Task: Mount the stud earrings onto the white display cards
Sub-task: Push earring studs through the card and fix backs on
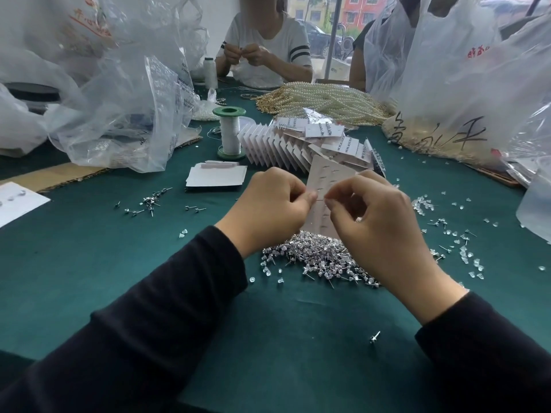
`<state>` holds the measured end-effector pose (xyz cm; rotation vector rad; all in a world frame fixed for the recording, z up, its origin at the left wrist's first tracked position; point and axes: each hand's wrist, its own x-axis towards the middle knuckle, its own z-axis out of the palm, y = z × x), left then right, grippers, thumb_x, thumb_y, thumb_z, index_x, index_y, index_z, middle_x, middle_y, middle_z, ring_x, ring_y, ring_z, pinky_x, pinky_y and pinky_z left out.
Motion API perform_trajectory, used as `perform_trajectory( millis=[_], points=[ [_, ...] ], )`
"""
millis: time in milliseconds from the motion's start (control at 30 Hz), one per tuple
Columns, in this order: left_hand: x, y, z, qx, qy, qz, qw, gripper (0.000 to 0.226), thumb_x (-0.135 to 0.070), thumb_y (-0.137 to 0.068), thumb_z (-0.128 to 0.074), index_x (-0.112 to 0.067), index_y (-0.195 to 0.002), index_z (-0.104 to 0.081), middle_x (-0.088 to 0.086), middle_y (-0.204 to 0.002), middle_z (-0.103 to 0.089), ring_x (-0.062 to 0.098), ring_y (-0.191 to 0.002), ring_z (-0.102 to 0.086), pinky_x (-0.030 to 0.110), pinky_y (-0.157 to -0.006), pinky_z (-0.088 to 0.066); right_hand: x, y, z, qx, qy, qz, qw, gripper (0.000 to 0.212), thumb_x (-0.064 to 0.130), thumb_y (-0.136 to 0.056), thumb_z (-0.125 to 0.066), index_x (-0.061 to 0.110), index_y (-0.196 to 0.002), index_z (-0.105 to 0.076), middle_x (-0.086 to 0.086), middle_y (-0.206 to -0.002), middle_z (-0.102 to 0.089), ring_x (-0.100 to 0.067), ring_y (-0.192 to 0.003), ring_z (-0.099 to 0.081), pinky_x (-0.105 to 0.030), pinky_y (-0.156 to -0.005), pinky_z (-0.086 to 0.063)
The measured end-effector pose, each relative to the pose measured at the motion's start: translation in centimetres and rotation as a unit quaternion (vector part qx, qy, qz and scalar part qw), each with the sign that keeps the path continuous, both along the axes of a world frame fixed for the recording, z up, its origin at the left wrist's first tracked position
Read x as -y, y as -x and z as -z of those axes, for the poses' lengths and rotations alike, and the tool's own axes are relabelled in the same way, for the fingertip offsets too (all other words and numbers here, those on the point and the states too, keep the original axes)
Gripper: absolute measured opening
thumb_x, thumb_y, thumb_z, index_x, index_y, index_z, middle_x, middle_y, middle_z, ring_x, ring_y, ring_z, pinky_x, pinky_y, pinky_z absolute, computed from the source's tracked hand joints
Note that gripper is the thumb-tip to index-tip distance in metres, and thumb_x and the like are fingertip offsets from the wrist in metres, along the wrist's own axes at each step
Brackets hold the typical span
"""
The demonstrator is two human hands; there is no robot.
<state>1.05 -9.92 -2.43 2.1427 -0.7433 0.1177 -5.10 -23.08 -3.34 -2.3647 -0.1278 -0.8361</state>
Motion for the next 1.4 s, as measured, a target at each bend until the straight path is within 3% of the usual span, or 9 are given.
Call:
perform_trajectory(
  millis=[133,200,367,500,667,967,1100,1233,1400],
  points=[
    [0.0,-0.1,0.1,-0.022,-0.001,-0.004,1.0,0.036,-0.016,-0.089,-0.055,0.008,-0.063,-0.061,0.019,-0.052,-0.06,0.015,-0.036,-0.054,0.019,-0.037,-0.039,-0.2,-0.1,0.1,-0.003,-0.008,-0.003,1.0,0.005,0.003,-0.08,-0.065,0.007,-0.081,-0.067,0.002,-0.077,-0.057,-0.002,-0.06,-0.05,-0.006,-0.058,-0.039],
    [0.0,-0.1,0.1,-0.024,-0.001,-0.006,1.0,0.035,-0.016,-0.089,-0.055,0.007,-0.062,-0.061,0.016,-0.05,-0.059,0.007,-0.032,-0.05,0.012,-0.037,-0.036,-0.2,-0.1,0.2,-0.005,-0.012,-0.002,1.0,0.005,0.003,-0.08,-0.065,0.007,-0.081,-0.067,0.001,-0.076,-0.057,-0.002,-0.061,-0.05,-0.006,-0.058,-0.039],
    [-0.1,0.2,0.0,-0.006,-0.005,-0.008,1.0,0.035,-0.016,-0.088,-0.055,0.006,-0.061,-0.061,0.021,-0.054,-0.062,0.015,-0.039,-0.05,0.011,-0.039,-0.035,-0.2,-0.2,0.4,-0.008,-0.036,0.008,0.999,0.006,0.004,-0.08,-0.064,0.008,-0.081,-0.068,0.0,-0.075,-0.058,-0.002,-0.062,-0.05,-0.008,-0.059,-0.04],
    [0.0,0.2,0.0,0.004,-0.005,-0.013,1.0,0.035,-0.016,-0.087,-0.056,0.006,-0.061,-0.062,0.021,-0.055,-0.062,0.029,-0.049,-0.055,0.021,-0.044,-0.04,-0.2,-0.2,0.4,-0.012,-0.032,0.0,0.999,0.006,0.004,-0.08,-0.065,0.007,-0.082,-0.069,-0.001,-0.077,-0.06,-0.003,-0.065,-0.053,-0.01,-0.06,-0.042],
    [0.1,0.4,0.1,0.024,-0.008,-0.013,1.0,0.033,-0.015,-0.086,-0.057,0.005,-0.06,-0.063,0.024,-0.057,-0.061,0.033,-0.055,-0.059,0.031,-0.049,-0.045,-0.5,-0.2,0.8,0.01,-0.023,0.004,1.0,0.006,0.002,-0.079,-0.065,0.005,-0.081,-0.07,-0.003,-0.078,-0.061,-0.006,-0.063,-0.055,-0.013,-0.059,-0.045],
    [0.2,0.5,0.3,0.014,0.021,0.003,1.0,0.037,-0.013,-0.088,-0.054,0.01,-0.061,-0.059,0.026,-0.054,-0.059,0.016,-0.037,-0.054,0.023,-0.042,-0.043,-1.1,0.0,1.2,0.055,-0.022,0.024,0.998,0.006,0.003,-0.08,-0.064,0.005,-0.081,-0.07,-0.003,-0.077,-0.063,-0.01,-0.06,-0.056,-0.019,-0.059,-0.047],
    [0.2,0.5,0.4,0.007,0.042,0.005,0.999,0.037,-0.013,-0.089,-0.053,0.01,-0.06,-0.058,0.021,-0.05,-0.059,0.003,-0.032,-0.051,0.015,-0.038,-0.042,-1.5,0.1,1.3,0.077,0.008,0.047,0.996,0.008,0.008,-0.082,-0.064,0.004,-0.079,-0.07,-0.002,-0.077,-0.063,-0.017,-0.057,-0.055,-0.036,-0.056,-0.048],
    [0.0,0.3,0.3,0.006,0.028,0.011,1.0,0.038,-0.013,-0.089,-0.053,0.009,-0.059,-0.058,0.02,-0.05,-0.059,0.004,-0.032,-0.051,0.017,-0.038,-0.042,-1.6,0.1,1.3,0.074,0.013,0.048,0.996,0.007,0.008,-0.081,-0.064,0.005,-0.078,-0.07,0.0,-0.076,-0.062,-0.019,-0.057,-0.056,-0.039,-0.054,-0.05],
    [-0.4,0.2,-0.1,-0.02,0.004,0.029,0.999,0.035,-0.016,-0.089,-0.054,0.005,-0.063,-0.063,0.015,-0.048,-0.059,0.017,-0.04,-0.058,0.023,-0.041,-0.045,-1.7,0.2,1.2,0.07,0.016,0.04,0.997,0.006,0.007,-0.079,-0.065,0.004,-0.076,-0.069,0.007,-0.072,-0.053,-0.014,-0.056,-0.05,-0.032,-0.054,-0.046]
  ],
)
